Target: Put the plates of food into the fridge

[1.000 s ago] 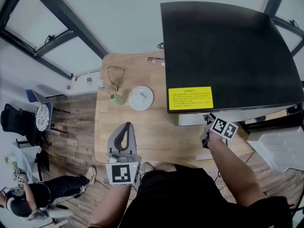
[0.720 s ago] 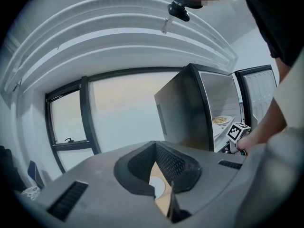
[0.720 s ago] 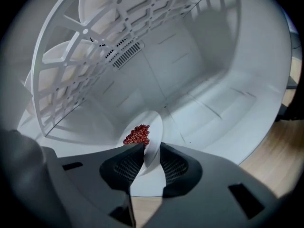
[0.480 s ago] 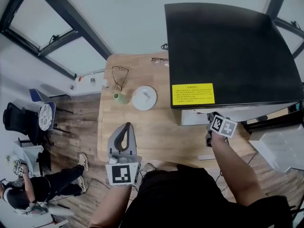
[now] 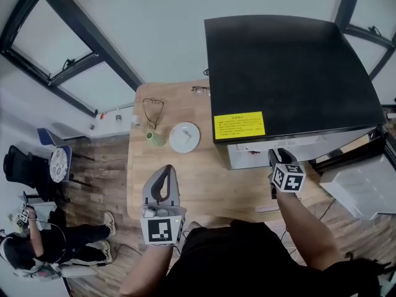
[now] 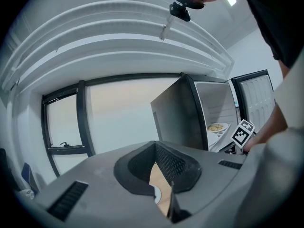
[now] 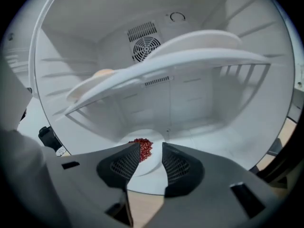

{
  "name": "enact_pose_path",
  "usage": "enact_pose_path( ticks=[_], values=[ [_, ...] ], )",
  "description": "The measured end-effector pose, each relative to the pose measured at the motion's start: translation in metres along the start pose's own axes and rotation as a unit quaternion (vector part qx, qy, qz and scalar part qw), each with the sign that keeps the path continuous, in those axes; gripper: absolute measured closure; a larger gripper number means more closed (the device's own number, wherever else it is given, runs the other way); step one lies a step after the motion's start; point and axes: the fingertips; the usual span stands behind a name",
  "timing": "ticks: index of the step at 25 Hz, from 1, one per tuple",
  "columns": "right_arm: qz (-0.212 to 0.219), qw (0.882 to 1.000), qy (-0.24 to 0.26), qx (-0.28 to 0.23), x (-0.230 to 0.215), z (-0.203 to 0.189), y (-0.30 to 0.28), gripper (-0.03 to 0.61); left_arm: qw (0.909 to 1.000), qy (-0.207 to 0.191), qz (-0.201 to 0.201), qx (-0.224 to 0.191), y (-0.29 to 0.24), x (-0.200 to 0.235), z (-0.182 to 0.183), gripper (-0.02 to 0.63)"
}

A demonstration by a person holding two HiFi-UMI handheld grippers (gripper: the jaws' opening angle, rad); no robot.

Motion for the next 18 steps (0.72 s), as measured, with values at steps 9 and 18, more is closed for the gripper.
enact_pose_path(
  ticks=[9, 18],
  values=[
    [0.068, 0.991, 0.038, -0.112, 0.011, 0.053, 0.091, 0.516, 0.9985, 0.005, -0.041, -0.035, -0.018, -0.031, 0.007, 0.611],
    [0.077, 0.981, 0.045, -0.171, -0.015, 0.102, 0.153, 0.557, 0.9942, 0.019, -0.105, -0.011, -0.043, -0.082, -0.025, 0.611]
  ],
)
Point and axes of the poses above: the fingertips, and each gripper's own axes: y backward along the fingers, x to its left, z out of its top, and after that the axes turned 6 degrees about -z, right-handed
